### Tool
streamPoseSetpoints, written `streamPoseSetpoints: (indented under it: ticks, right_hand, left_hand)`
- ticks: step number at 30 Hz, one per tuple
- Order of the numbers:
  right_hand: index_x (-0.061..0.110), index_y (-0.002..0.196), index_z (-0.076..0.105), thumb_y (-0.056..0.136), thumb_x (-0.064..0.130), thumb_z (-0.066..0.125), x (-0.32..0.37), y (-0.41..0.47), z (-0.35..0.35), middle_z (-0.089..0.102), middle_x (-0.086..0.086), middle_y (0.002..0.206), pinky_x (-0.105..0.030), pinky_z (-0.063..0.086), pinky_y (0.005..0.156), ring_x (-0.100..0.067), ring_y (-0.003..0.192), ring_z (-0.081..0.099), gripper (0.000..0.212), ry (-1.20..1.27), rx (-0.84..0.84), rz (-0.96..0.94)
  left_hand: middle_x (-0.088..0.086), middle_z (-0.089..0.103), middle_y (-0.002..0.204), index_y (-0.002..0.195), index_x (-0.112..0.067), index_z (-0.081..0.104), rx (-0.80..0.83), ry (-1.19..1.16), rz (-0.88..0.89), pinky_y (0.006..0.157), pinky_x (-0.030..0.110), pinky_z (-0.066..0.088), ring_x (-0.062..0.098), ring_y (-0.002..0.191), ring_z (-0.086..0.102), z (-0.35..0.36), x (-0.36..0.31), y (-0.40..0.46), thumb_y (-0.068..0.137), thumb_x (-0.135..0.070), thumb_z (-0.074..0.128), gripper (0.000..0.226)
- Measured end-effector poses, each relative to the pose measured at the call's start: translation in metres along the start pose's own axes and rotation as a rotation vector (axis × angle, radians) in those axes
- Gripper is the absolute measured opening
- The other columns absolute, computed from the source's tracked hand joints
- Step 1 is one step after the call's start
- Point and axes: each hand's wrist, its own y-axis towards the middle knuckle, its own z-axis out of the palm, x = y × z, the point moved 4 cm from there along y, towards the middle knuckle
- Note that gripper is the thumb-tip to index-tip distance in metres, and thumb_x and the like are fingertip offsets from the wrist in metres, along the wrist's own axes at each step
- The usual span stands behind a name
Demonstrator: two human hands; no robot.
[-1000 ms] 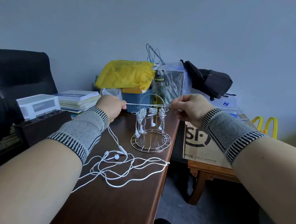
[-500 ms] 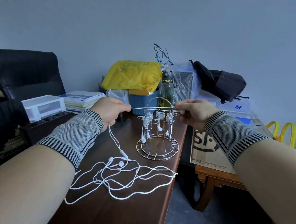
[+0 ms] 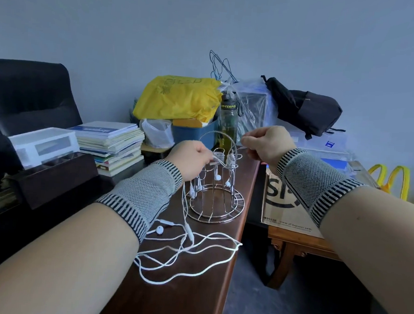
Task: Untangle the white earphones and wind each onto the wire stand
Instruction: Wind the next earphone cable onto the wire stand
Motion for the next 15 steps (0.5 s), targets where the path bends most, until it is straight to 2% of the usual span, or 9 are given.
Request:
streamPoseSetpoints:
  ticks: [2,4,7,11,15]
  right_hand:
    - [0.019,0.066,0.070,0.081,0.017,0.076,-0.002,0.000,-0.001,0.070,-0.013,0.073,-0.047,0.059,0.077,-0.025,0.068,0.064,0.016,0.021,-0.005,-0.004]
    - [0.017,0.070,0.071,0.081,0.020,0.077,-0.004,-0.001,-0.001,0.069,-0.009,0.070,-0.043,0.060,0.073,-0.023,0.065,0.064,0.013,0.041,-0.002,0.001]
    - [0.010,0.078,0.073,0.081,0.019,0.077,-0.010,-0.001,0.003,0.070,-0.011,0.070,-0.034,0.059,0.064,-0.018,0.057,0.063,0.010,0.087,0.011,0.031]
    - [0.002,0.089,0.073,0.082,0.021,0.077,-0.017,0.001,0.012,0.072,-0.016,0.077,-0.026,0.052,0.054,-0.013,0.050,0.061,0.021,0.113,0.046,0.049]
    - [0.000,0.089,0.072,0.080,0.024,0.078,-0.021,-0.002,0.017,0.071,-0.025,0.085,-0.026,0.049,0.051,-0.017,0.052,0.058,0.026,0.140,0.112,0.059]
  left_hand:
    - [0.008,0.046,0.066,0.086,-0.009,0.059,-0.016,0.123,0.010,0.049,0.026,0.028,0.019,0.052,0.038,0.004,0.002,0.000,0.100,-0.021,0.046,0.023]
    - [0.005,0.043,0.060,0.087,-0.009,0.060,0.010,0.145,0.000,0.048,0.028,0.026,0.018,0.050,0.035,0.011,0.007,0.000,0.101,-0.018,0.041,0.025]
    - [0.007,0.061,0.074,0.086,-0.002,0.064,-0.013,0.163,-0.012,0.052,0.027,0.032,0.015,0.054,0.043,0.013,0.015,0.002,0.101,-0.015,0.038,0.033]
    - [0.012,0.048,0.074,0.078,-0.009,0.049,-0.049,0.245,-0.011,0.060,0.031,0.032,0.023,0.065,0.043,0.011,0.022,0.011,0.099,-0.016,0.038,0.024]
    - [0.003,0.041,0.063,0.075,-0.012,0.044,-0.087,0.376,0.022,0.052,0.031,0.026,0.018,0.057,0.036,0.007,0.028,0.012,0.098,-0.022,0.042,0.025]
